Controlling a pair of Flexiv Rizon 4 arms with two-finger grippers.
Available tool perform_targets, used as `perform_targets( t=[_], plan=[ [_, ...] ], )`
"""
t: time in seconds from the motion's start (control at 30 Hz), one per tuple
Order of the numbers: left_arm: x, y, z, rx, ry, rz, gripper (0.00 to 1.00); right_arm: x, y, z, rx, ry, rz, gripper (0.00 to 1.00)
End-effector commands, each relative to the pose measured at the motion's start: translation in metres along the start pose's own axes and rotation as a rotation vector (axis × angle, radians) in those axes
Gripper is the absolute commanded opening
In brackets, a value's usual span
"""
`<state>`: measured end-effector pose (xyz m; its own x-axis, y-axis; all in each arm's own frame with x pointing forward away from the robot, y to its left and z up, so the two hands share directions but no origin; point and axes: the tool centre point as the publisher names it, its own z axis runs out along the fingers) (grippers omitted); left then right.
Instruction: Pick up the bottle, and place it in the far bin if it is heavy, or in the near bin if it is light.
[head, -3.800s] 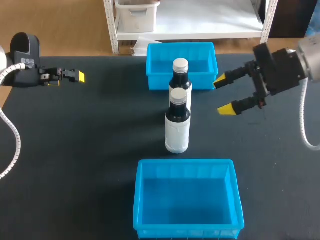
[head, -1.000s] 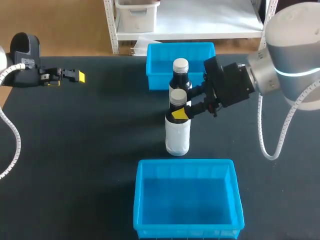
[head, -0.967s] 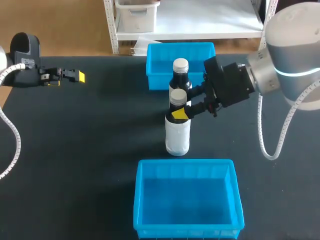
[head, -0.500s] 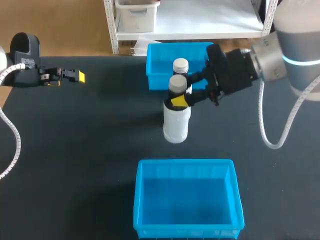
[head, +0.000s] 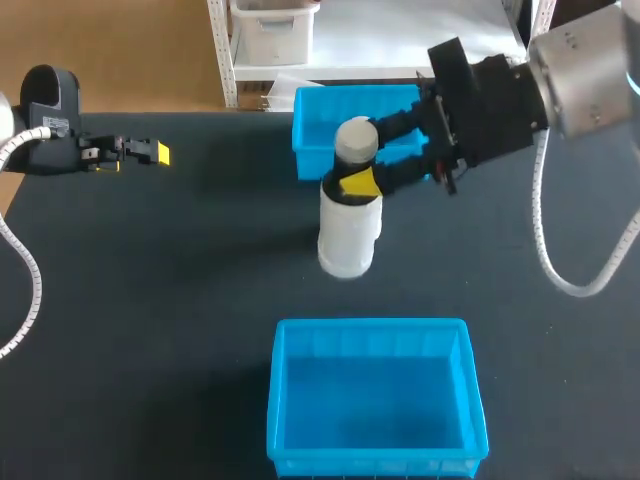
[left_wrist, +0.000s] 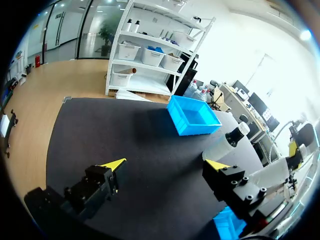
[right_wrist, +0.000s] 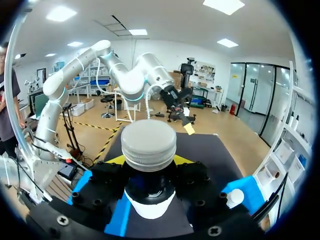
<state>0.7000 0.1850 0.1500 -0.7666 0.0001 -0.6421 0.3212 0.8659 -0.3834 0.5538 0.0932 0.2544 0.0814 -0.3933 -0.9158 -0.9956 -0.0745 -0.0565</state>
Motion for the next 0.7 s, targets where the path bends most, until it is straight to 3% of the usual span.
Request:
perform_targets(
  t=[0.03,0.47,0.7],
  plan=[
    [0.000,0.000,0.000,0.000,0.000,0.000,1.00,-0.005,0.031,0.004,0.015,-0.002,0.003,0.00],
    [0.000,0.000,0.000,0.000,0.000,0.000,1.00,0.016,0.088,0.030,-0.074,0.002,0.063,0.00],
    [0.000,0.000,0.000,0.000,0.000,0.000,1.00,0.025,0.105,0.042,-0.103,0.009,0.091,0.00]
  ],
)
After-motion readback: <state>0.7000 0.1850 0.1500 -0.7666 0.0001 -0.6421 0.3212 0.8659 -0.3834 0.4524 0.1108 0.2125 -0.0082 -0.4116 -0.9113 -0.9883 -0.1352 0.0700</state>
